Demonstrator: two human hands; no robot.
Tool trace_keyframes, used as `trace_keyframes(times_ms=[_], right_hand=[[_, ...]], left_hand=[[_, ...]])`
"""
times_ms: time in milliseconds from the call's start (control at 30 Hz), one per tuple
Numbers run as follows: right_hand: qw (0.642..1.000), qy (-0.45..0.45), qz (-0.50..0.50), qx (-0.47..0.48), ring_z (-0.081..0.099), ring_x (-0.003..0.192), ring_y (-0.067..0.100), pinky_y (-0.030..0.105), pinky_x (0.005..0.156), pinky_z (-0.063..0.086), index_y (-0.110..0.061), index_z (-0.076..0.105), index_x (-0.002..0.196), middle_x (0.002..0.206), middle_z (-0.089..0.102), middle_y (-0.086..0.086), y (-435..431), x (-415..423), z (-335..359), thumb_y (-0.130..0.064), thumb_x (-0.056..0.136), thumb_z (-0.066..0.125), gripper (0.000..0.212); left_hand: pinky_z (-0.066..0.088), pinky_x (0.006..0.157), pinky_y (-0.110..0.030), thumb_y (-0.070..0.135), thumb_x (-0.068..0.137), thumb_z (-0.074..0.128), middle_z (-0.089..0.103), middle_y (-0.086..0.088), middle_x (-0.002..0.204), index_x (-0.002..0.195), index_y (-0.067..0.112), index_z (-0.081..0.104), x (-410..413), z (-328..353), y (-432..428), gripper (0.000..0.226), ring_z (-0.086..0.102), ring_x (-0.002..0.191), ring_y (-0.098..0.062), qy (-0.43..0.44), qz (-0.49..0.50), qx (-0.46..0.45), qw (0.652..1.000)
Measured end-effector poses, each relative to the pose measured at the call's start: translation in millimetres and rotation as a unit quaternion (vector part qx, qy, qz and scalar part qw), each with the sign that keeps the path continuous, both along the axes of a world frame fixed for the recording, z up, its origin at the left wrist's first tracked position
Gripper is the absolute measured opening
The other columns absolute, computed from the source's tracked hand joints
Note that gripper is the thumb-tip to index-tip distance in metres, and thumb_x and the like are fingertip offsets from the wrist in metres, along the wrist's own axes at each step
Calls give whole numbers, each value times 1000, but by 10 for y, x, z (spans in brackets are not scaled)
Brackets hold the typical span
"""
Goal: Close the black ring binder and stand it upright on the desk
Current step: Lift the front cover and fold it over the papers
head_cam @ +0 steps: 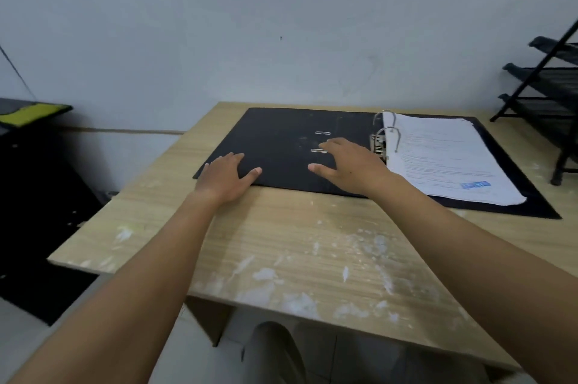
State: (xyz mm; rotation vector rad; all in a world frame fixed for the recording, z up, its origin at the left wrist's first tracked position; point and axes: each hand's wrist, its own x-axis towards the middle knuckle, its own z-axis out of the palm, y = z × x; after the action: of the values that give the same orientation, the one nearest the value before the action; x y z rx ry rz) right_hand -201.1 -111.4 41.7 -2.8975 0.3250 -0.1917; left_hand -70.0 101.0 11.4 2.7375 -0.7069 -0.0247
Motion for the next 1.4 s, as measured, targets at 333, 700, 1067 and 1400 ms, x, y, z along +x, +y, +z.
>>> trace_keyframes(times_ms=[333,700,1067,1400], right_hand=[[996,73,37,-20,22,149,18,42,113,31,-24,28,153,161,24,-4,232,319,-195,-65,88,48,79],[994,107,36,-16,38,140,27,47,106,41,-21,40,147,153,38,-1,259,395,-276,-68,87,46,76],[995,86,40,-24,24,147,27,47,109,37,-20,24,153,160,24,2,289,359,-327,-66,90,43,81],[996,71,-2,-61,11,148,40,49,114,24,-10,0,156,162,6,18,439,458,-409,-10,103,30,61]], left_hand=[[47,97,-47,76,74,36,58,-4,125,123,17,55,233,-119,373,79,53,116,-27,61,69,-24,995],[45,103,-44,70,63,66,49,-4,135,135,21,48,391,-147,264,88,47,126,-25,98,122,-152,976],[44,92,-24,11,84,71,59,-7,127,134,12,48,509,140,179,55,57,107,-16,76,226,-434,869],[50,87,-18,3,87,62,60,6,119,148,22,24,335,457,-48,74,59,99,-12,86,235,-640,727]])
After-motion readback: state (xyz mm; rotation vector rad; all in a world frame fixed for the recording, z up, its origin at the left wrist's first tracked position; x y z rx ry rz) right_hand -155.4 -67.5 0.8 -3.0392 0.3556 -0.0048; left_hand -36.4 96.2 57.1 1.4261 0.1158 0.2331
